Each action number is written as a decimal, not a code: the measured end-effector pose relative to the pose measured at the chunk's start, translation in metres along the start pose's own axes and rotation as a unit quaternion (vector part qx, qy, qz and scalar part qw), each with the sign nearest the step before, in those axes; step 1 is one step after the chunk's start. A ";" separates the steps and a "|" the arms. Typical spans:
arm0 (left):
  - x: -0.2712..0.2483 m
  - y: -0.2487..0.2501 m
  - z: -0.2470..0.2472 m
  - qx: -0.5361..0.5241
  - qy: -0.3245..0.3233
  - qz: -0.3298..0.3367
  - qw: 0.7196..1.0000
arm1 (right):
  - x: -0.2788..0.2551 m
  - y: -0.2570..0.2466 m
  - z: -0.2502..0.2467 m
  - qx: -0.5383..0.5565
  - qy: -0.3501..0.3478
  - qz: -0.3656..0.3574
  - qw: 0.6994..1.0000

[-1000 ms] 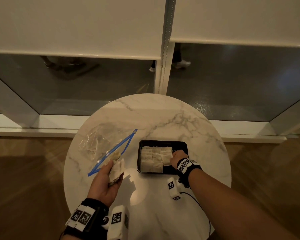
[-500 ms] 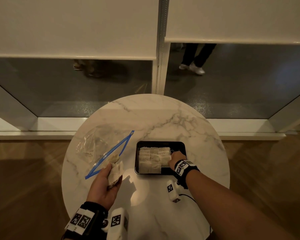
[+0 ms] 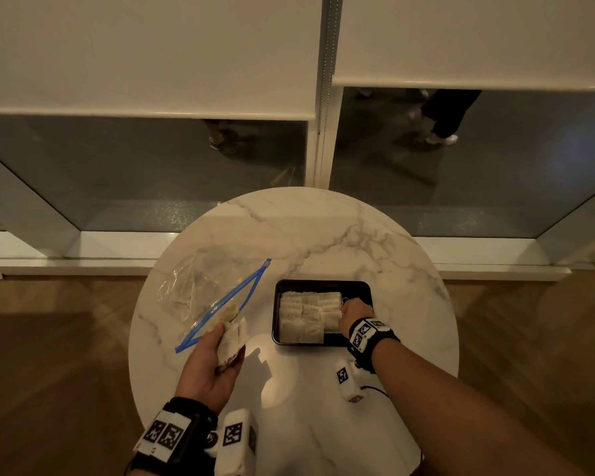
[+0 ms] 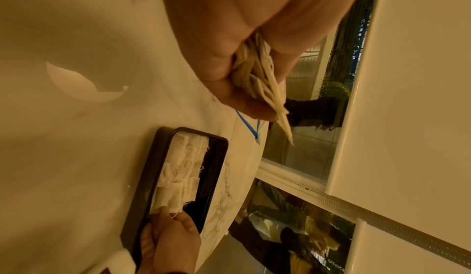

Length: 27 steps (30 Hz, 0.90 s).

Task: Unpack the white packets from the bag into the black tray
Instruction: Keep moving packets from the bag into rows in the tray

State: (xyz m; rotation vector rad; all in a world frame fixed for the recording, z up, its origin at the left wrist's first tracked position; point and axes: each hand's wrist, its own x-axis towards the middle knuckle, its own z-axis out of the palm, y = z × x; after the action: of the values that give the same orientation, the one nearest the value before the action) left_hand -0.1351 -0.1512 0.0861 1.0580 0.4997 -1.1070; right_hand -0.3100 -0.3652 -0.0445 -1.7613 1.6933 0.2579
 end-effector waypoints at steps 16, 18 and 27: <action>-0.003 0.002 -0.008 0.016 0.010 0.008 1.000 | -0.007 -0.002 -0.002 0.027 0.009 0.001 1.000; -0.002 0.002 -0.010 0.014 0.009 0.004 1.000 | -0.007 -0.001 -0.002 0.045 0.011 -0.005 0.999; -0.002 0.002 -0.008 0.022 0.005 0.015 1.000 | -0.004 -0.004 -0.002 0.057 0.011 -0.008 0.998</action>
State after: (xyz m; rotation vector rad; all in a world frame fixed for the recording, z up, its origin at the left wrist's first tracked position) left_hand -0.1329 -0.1428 0.0847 1.1061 0.4671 -1.0917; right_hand -0.3068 -0.3633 -0.0395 -1.6990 1.6737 0.1324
